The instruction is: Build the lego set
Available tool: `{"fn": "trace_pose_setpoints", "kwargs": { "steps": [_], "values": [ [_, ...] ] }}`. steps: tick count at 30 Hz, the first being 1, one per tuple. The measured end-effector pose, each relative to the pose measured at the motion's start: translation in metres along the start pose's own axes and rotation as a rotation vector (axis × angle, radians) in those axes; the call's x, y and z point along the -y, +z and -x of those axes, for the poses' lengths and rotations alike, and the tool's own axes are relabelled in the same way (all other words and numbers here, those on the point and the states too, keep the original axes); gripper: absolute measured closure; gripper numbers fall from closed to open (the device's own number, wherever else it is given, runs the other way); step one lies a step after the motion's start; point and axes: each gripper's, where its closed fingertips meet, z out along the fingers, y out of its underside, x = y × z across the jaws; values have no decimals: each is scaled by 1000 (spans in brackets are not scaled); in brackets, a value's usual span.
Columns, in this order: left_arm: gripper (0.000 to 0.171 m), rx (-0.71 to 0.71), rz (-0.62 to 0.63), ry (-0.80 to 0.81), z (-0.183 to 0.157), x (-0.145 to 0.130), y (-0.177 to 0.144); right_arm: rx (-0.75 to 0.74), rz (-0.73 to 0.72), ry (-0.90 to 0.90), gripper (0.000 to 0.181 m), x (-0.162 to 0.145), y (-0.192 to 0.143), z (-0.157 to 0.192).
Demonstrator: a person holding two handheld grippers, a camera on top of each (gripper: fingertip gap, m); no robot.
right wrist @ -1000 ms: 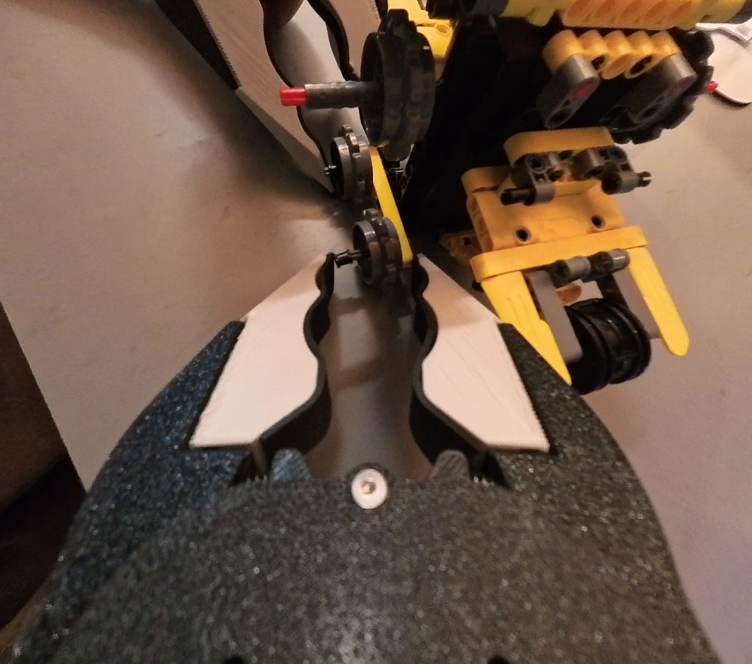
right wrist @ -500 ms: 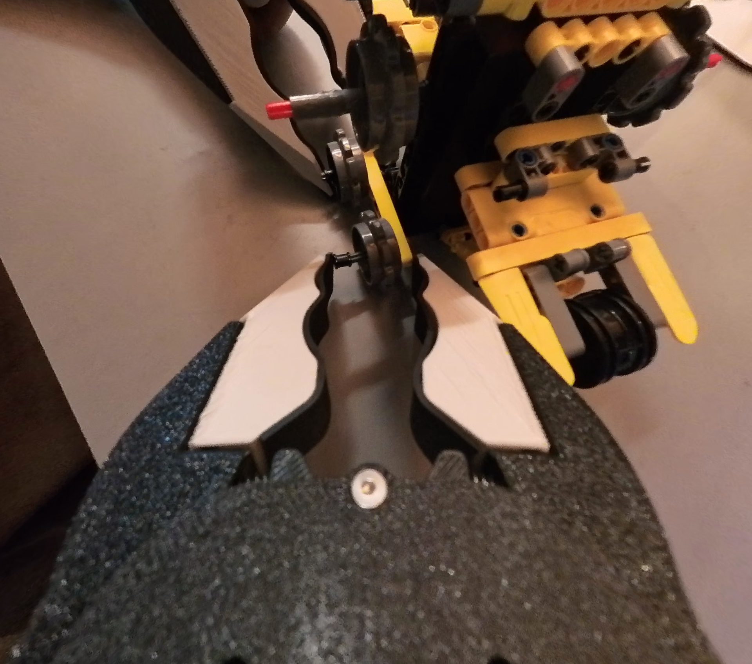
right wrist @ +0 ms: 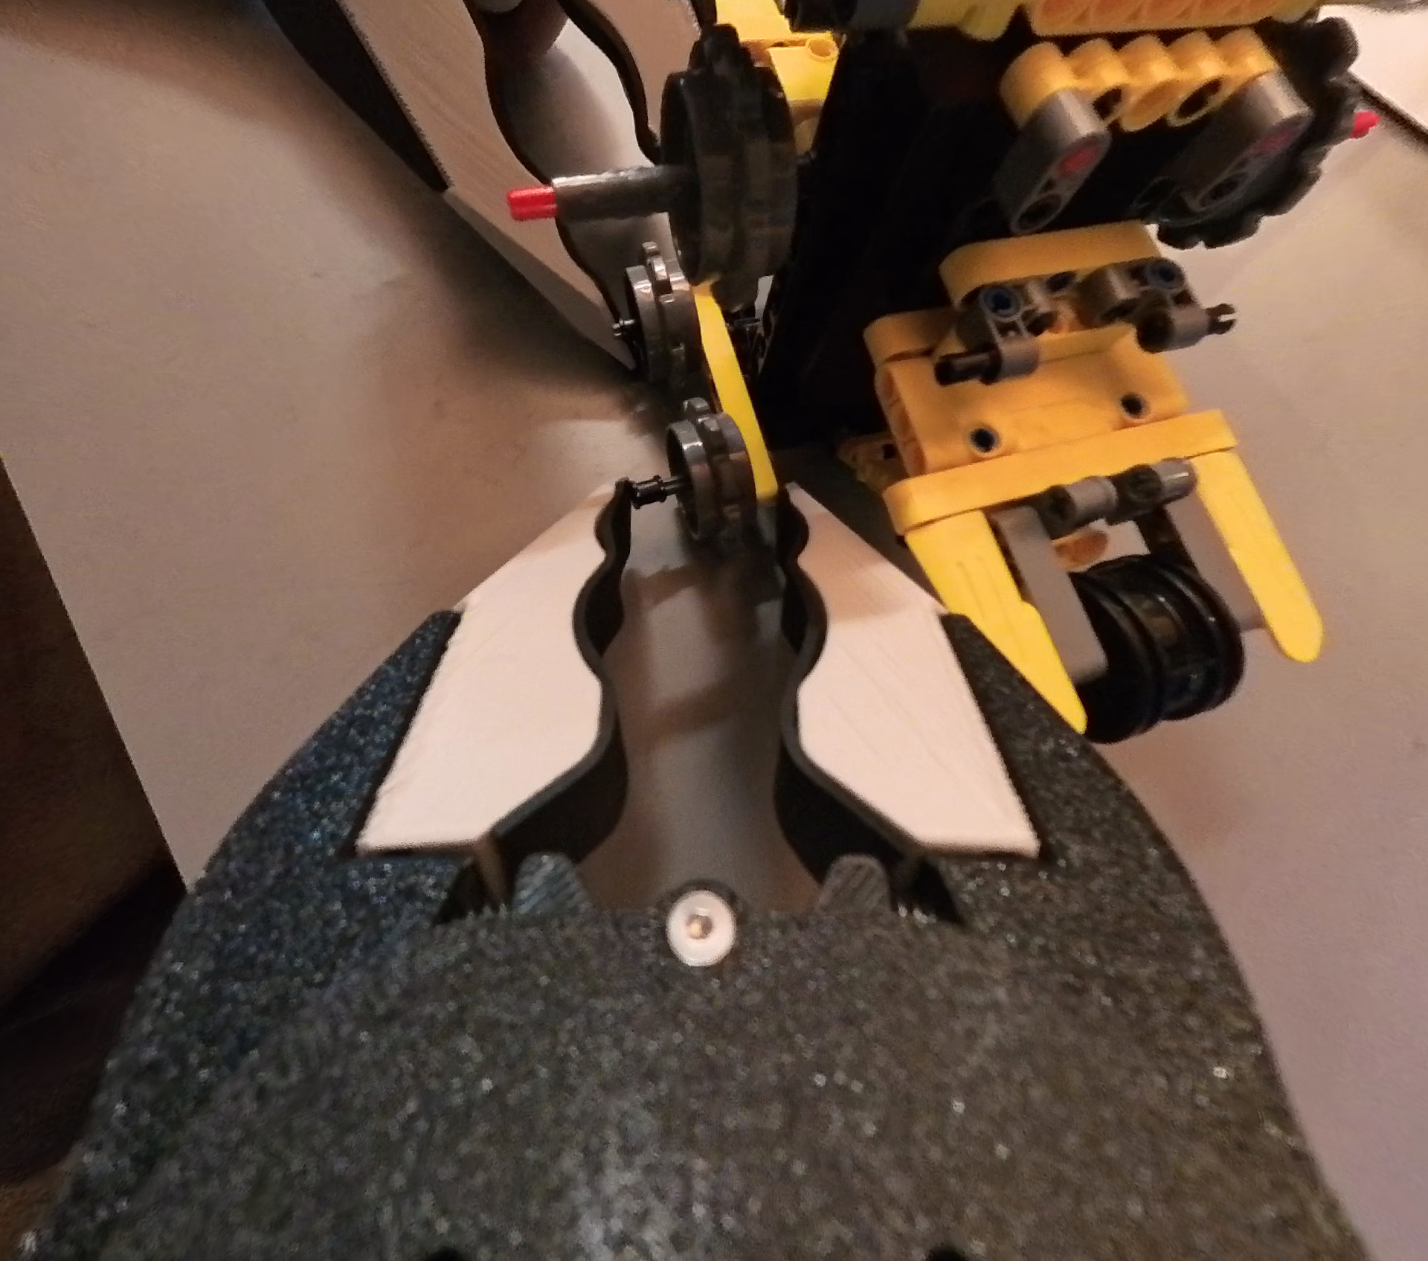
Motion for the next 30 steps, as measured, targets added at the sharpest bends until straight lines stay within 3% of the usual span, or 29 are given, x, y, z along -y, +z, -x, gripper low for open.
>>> {"fn": "trace_pose_setpoints", "kwargs": {
  "steps": [20, 25, 28, 30],
  "values": [
    [146, 1, 0, 1, -1, 0, 0, -36, -10, -33, 151, -1, 1, -4],
    [146, -5, 1, -4, 0, 0, 0, -67, -9, -63, 149, -2, 2, -2],
    [146, -3, 0, -4, 0, 0, 0, -44, 38, -65, 132, -10, 4, 0],
    [146, -3, 0, -4, 0, 0, 0, -29, 24, -56, 136, -8, 3, 1]
  ]
}}
